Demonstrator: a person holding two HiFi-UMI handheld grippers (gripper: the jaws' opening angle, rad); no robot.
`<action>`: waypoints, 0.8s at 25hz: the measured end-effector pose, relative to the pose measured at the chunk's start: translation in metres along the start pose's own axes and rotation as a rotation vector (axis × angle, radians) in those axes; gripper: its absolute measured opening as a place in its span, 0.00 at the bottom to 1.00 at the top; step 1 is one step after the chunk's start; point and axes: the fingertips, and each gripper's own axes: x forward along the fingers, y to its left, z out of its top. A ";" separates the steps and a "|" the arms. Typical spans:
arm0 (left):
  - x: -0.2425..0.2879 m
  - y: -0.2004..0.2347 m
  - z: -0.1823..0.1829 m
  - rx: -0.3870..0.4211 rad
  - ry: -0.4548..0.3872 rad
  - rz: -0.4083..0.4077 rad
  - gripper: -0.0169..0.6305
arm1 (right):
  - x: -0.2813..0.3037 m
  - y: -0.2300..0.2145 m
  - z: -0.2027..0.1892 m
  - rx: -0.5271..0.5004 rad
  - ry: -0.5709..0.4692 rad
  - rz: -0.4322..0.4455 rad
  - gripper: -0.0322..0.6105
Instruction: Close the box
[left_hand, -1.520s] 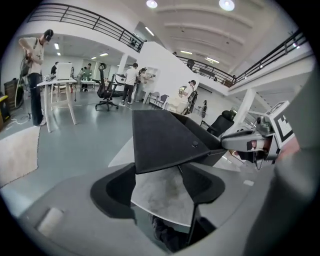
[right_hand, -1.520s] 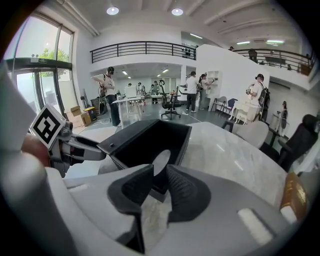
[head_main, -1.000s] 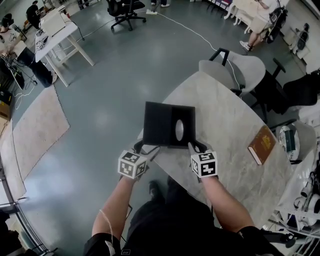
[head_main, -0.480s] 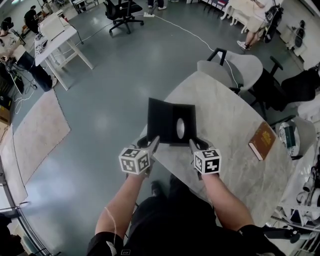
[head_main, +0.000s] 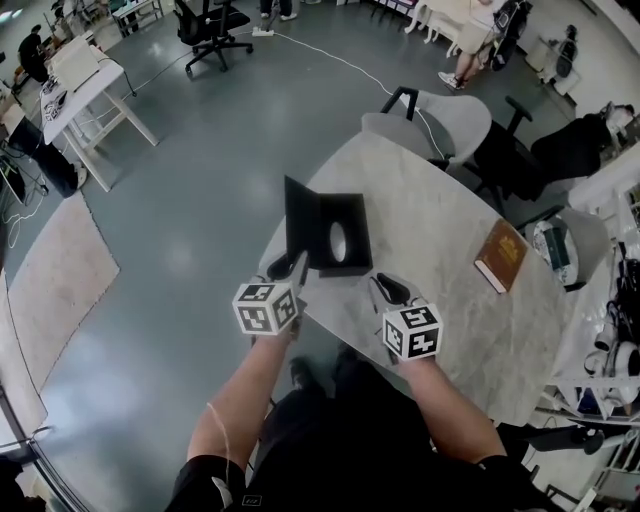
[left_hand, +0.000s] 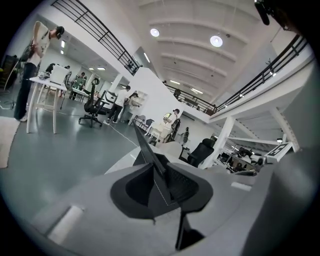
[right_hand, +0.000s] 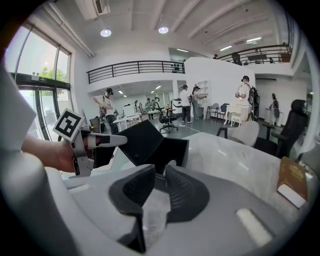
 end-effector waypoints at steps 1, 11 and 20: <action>0.002 -0.005 0.000 -0.001 0.001 -0.004 0.16 | -0.005 -0.003 0.003 0.001 -0.009 -0.001 0.15; 0.020 -0.045 0.007 0.111 0.024 0.046 0.15 | -0.029 -0.037 0.034 0.031 -0.100 0.048 0.14; 0.042 -0.074 0.001 0.247 0.073 0.167 0.14 | -0.040 -0.091 0.022 0.081 -0.082 0.142 0.14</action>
